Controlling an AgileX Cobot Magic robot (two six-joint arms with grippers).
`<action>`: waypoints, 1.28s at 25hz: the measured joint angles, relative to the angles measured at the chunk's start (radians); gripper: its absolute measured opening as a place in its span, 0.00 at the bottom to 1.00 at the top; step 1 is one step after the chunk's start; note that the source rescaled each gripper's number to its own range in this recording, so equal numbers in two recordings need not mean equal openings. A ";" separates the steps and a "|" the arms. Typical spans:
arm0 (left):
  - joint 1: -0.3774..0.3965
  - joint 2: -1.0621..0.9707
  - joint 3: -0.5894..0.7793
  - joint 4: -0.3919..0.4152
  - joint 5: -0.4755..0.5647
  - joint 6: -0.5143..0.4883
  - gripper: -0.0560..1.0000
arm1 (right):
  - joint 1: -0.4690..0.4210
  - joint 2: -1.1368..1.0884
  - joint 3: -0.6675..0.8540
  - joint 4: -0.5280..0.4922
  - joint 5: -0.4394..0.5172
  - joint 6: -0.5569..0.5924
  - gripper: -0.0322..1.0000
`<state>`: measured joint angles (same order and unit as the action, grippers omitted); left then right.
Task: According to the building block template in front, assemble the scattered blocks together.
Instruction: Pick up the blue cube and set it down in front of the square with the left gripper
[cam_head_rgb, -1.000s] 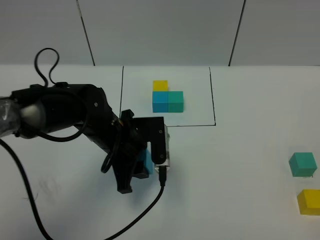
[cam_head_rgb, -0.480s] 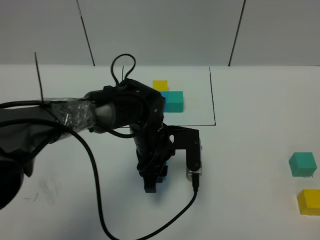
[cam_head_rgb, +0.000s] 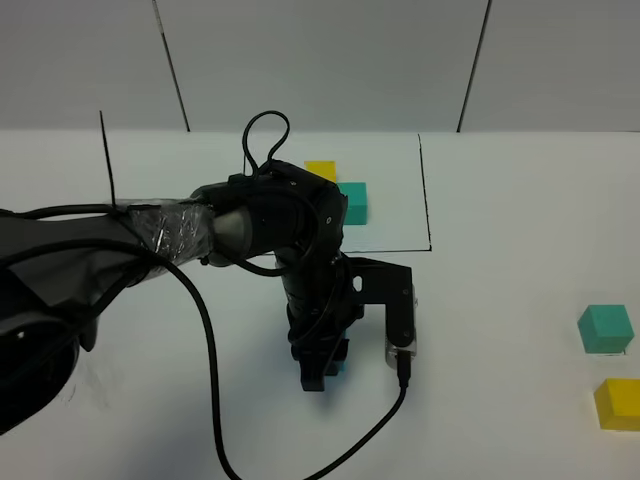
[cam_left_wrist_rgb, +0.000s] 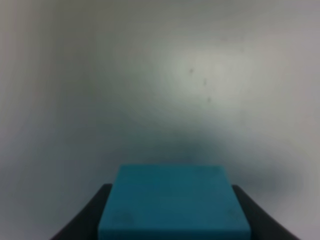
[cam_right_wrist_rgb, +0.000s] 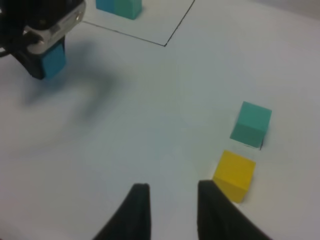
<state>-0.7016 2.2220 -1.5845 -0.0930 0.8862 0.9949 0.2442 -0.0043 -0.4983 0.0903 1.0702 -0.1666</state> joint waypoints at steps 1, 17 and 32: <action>0.000 0.010 0.000 0.000 0.000 0.000 0.05 | 0.000 0.000 0.000 0.000 0.000 0.000 0.03; -0.001 0.037 -0.007 0.006 0.068 0.005 0.05 | 0.000 0.000 0.000 0.000 0.000 0.000 0.03; -0.001 0.041 -0.065 0.023 0.082 -0.051 0.54 | 0.000 0.000 0.000 0.000 0.000 0.000 0.03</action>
<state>-0.7027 2.2629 -1.6491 -0.0701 0.9678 0.9435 0.2442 -0.0043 -0.4983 0.0903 1.0702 -0.1666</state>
